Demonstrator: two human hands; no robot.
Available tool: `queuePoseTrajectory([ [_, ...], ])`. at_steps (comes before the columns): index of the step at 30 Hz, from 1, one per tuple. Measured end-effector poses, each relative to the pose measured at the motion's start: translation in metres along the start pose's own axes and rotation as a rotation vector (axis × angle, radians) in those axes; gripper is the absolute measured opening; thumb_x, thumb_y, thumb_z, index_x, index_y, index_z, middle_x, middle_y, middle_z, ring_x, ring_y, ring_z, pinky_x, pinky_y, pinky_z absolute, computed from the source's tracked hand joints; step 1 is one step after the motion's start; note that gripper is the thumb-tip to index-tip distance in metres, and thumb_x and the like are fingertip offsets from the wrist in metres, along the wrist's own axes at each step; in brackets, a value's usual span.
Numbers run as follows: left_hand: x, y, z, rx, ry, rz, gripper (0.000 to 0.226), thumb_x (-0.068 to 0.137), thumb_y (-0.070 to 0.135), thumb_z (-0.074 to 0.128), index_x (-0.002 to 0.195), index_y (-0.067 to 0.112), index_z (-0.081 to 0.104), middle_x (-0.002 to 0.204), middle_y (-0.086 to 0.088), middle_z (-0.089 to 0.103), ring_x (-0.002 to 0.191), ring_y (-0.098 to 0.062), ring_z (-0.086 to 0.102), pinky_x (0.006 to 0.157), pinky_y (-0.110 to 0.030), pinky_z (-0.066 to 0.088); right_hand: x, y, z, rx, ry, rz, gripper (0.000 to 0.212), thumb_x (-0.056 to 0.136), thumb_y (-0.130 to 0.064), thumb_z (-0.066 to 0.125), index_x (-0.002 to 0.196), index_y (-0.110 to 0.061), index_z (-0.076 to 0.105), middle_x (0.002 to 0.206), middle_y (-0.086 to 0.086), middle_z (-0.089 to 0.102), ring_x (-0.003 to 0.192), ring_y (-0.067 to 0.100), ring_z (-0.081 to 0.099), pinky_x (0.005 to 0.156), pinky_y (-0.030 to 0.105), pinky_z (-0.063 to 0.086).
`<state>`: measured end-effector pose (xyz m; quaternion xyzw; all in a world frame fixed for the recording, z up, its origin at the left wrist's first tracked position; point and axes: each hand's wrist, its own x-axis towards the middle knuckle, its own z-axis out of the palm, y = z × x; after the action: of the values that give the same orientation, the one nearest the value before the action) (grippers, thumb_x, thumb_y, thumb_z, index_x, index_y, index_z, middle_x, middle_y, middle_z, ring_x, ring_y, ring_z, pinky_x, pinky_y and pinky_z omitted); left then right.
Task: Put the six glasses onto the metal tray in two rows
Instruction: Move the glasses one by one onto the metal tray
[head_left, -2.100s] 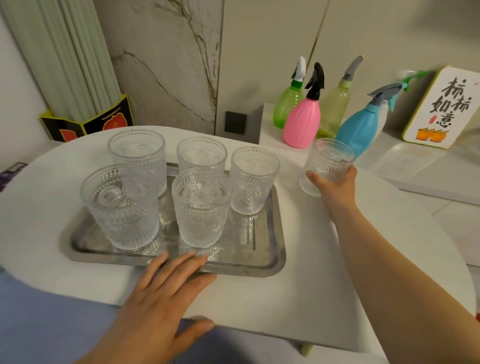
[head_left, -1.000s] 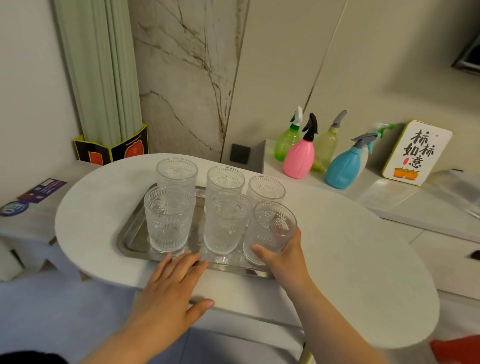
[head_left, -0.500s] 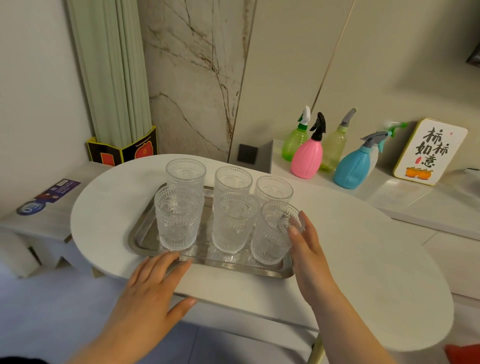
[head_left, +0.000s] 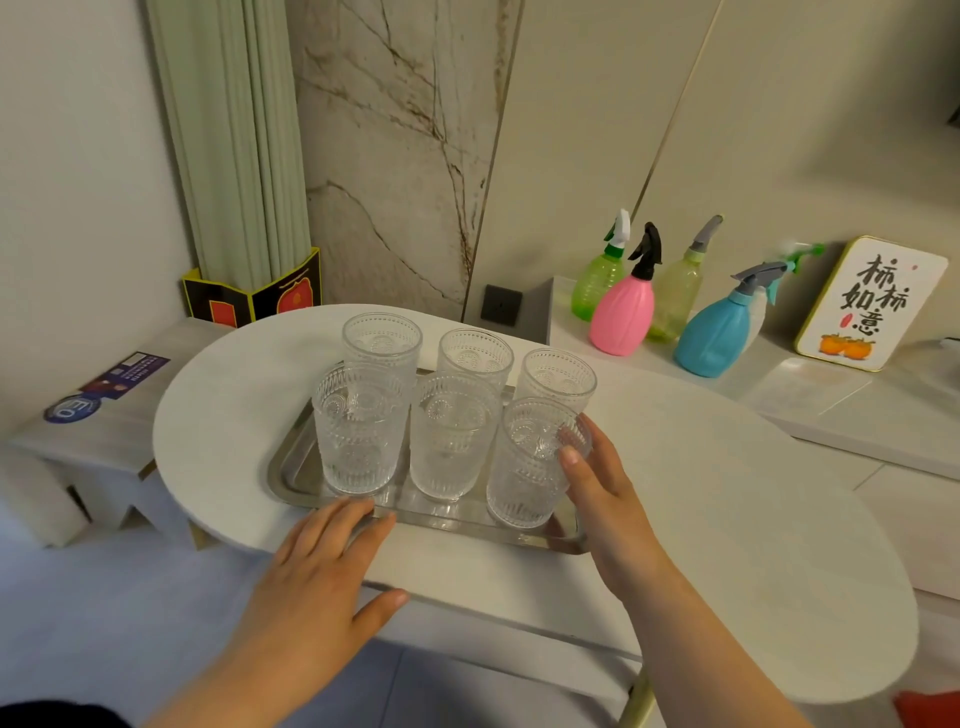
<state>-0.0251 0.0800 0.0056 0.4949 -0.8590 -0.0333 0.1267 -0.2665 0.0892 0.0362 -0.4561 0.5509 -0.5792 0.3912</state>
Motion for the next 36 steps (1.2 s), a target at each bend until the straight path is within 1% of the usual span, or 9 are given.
queuePoseTrajectory([
  [6, 0.001, 0.001, -0.001, -0.022, -0.021, -0.017, 0.088, 0.091, 0.059, -0.002, 0.098, 0.009, 0.071, 0.100, -0.009, 0.070, 0.103, -0.023, 0.051, 0.063, -0.045, 0.055, -0.001, -0.004, 0.005, -0.026, -0.030, 0.030, 0.026, 0.088, -0.025, 0.046, 0.103, -0.046, 0.045, 0.114, -0.028, 0.049, 0.099, -0.020, 0.047, 0.077, 0.007, 0.045],
  [9, 0.002, 0.002, -0.002, -0.032, -0.043, -0.026, 0.089, 0.091, 0.059, -0.002, 0.097, 0.009, 0.071, 0.100, -0.009, 0.070, 0.096, -0.027, 0.064, 0.065, -0.044, 0.056, -0.001, -0.005, 0.008, -0.019, -0.044, 0.031, 0.024, 0.088, -0.025, 0.046, 0.101, -0.045, 0.045, 0.112, -0.029, 0.048, 0.102, -0.016, 0.045, 0.083, 0.013, 0.042],
  [13, 0.002, 0.004, -0.003, -0.057, -0.035, -0.038, 0.088, 0.091, 0.059, -0.002, 0.097, 0.009, 0.071, 0.100, -0.009, 0.070, 0.097, -0.028, 0.064, 0.072, -0.037, 0.054, 0.001, -0.005, 0.010, -0.023, -0.038, 0.035, 0.028, 0.089, -0.025, 0.046, 0.107, -0.046, 0.041, 0.115, -0.027, 0.047, 0.108, -0.007, 0.047, 0.088, 0.014, 0.041],
  [19, 0.003, 0.004, -0.002, -0.065, -0.041, -0.043, 0.088, 0.091, 0.060, 0.000, 0.098, 0.007, 0.070, 0.101, -0.011, 0.070, 0.093, -0.031, 0.066, 0.067, -0.047, 0.055, 0.003, -0.003, 0.008, -0.031, -0.020, 0.056, 0.039, 0.088, -0.031, 0.044, 0.125, -0.038, 0.033, 0.134, -0.011, 0.042, 0.122, 0.006, 0.041, 0.100, 0.025, 0.031],
  [24, 0.003, 0.002, -0.001, -0.075, -0.028, -0.017, 0.088, 0.092, 0.060, 0.001, 0.097, 0.007, 0.070, 0.099, -0.012, 0.070, 0.091, -0.032, 0.067, 0.065, -0.046, 0.055, 0.012, -0.013, -0.009, -0.034, 0.268, -0.010, 0.022, 0.090, -0.036, 0.039, 0.110, -0.033, 0.046, 0.127, 0.003, 0.050, 0.118, 0.019, 0.047, 0.106, 0.038, 0.034],
  [27, 0.004, 0.002, 0.001, -0.065, -0.011, -0.015, 0.088, 0.092, 0.060, 0.000, 0.097, 0.008, 0.071, 0.100, -0.011, 0.070, 0.099, -0.027, 0.057, 0.064, -0.045, 0.055, 0.024, -0.022, -0.023, 0.001, 0.389, 0.002, 0.033, 0.094, -0.032, 0.032, 0.125, -0.023, 0.041, 0.133, 0.007, 0.045, 0.120, 0.022, 0.043, 0.105, 0.036, 0.033],
  [31, 0.005, 0.003, 0.002, -0.066, 0.012, -0.012, 0.089, 0.091, 0.060, 0.000, 0.096, 0.006, 0.071, 0.099, -0.012, 0.071, 0.100, -0.021, 0.041, 0.059, -0.047, 0.055, 0.042, -0.026, -0.022, 0.045, 0.187, 0.208, 0.044, 0.094, -0.037, 0.029, 0.136, -0.022, 0.028, 0.145, 0.002, 0.031, 0.132, 0.023, 0.031, 0.107, 0.040, 0.028],
  [34, 0.006, 0.002, 0.003, -0.066, 0.029, 0.003, 0.089, 0.092, 0.059, -0.001, 0.095, 0.008, 0.072, 0.099, -0.011, 0.071, 0.100, -0.020, 0.041, 0.060, -0.039, 0.055, 0.055, -0.025, -0.017, 0.004, 0.013, 0.226, 0.027, 0.092, -0.040, 0.032, 0.118, -0.035, 0.039, 0.116, -0.013, 0.049, 0.101, 0.009, 0.050, 0.090, 0.027, 0.037],
  [36, 0.006, 0.001, 0.005, -0.074, 0.041, 0.019, 0.090, 0.091, 0.060, 0.000, 0.096, 0.007, 0.072, 0.099, -0.012, 0.071, 0.100, -0.021, 0.041, 0.082, -0.035, 0.042, 0.064, -0.023, -0.016, -0.003, -0.019, 0.240, 0.028, 0.092, -0.041, 0.031, 0.118, -0.036, 0.038, 0.100, -0.021, 0.050, 0.090, 0.003, 0.047, 0.089, 0.028, 0.033],
])
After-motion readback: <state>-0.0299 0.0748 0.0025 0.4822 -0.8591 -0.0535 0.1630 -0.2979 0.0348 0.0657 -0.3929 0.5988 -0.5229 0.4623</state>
